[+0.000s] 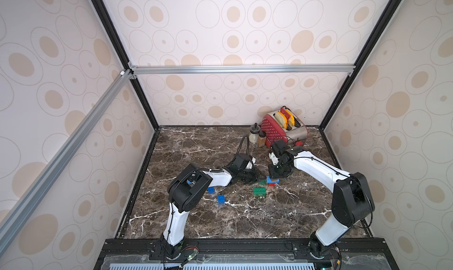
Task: Assemble the letter f with lego
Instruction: Assemble the lego brick with the lego brick.
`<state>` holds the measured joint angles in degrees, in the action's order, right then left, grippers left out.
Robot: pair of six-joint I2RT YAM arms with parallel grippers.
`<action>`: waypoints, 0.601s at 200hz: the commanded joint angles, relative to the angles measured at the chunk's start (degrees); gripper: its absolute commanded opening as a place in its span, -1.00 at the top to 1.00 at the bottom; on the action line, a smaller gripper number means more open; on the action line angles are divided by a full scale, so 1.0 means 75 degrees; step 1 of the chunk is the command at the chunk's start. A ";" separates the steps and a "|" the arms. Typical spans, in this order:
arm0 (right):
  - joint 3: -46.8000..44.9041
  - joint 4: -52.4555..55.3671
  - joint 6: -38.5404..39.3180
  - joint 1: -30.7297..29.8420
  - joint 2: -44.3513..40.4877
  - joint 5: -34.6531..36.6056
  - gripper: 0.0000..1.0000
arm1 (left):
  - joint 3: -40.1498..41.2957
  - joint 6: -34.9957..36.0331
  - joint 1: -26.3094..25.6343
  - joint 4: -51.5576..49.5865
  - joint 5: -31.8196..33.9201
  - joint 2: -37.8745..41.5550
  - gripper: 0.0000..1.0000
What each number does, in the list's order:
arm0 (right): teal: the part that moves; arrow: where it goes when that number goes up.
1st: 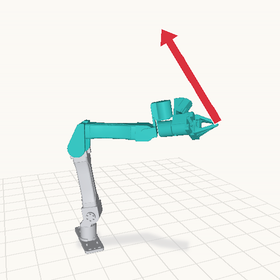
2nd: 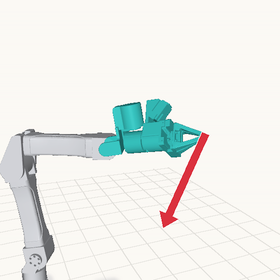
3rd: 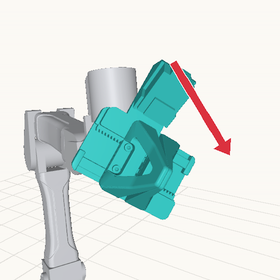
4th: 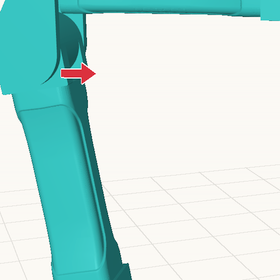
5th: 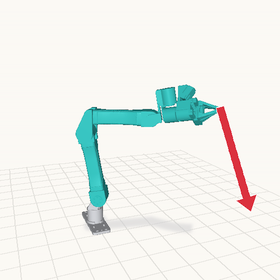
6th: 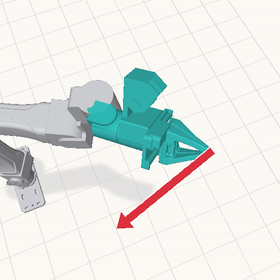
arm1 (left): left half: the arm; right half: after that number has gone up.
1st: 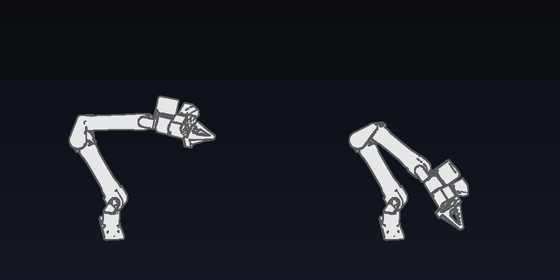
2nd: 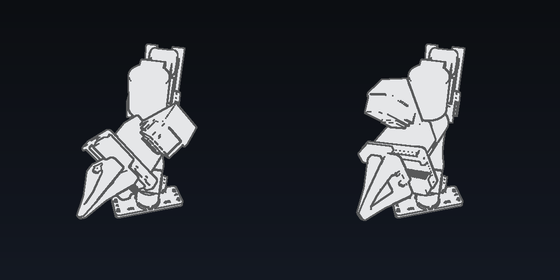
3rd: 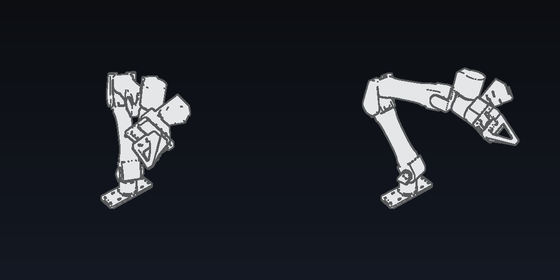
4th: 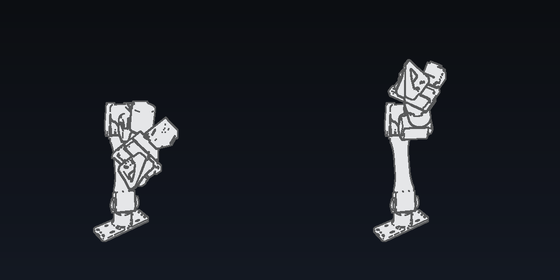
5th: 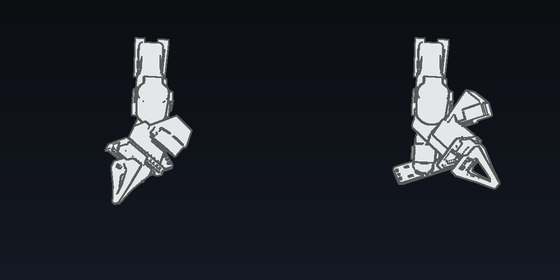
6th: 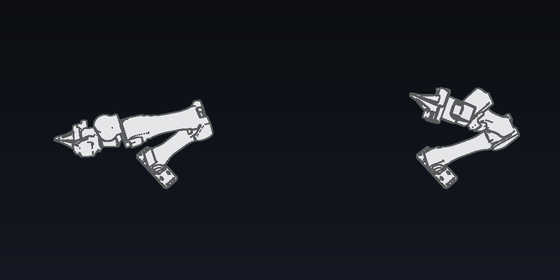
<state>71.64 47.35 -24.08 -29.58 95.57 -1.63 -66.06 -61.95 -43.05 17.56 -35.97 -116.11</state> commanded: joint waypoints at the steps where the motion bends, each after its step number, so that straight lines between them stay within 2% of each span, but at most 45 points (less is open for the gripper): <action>1: 0.0152 0.0120 0.0103 0.0049 0.0147 -0.0069 0.34 | -0.0377 -0.0140 -0.0085 0.0277 -0.0114 -0.0170 0.31; 120: 0.0068 0.0049 -0.0059 0.0088 0.0225 -0.0135 0.34 | -0.0273 -0.0329 -0.0147 0.0611 -0.0150 -0.0332 0.32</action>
<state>71.68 47.18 -24.01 -29.21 96.51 -2.87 -66.96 -63.44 -43.53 19.73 -36.42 -117.12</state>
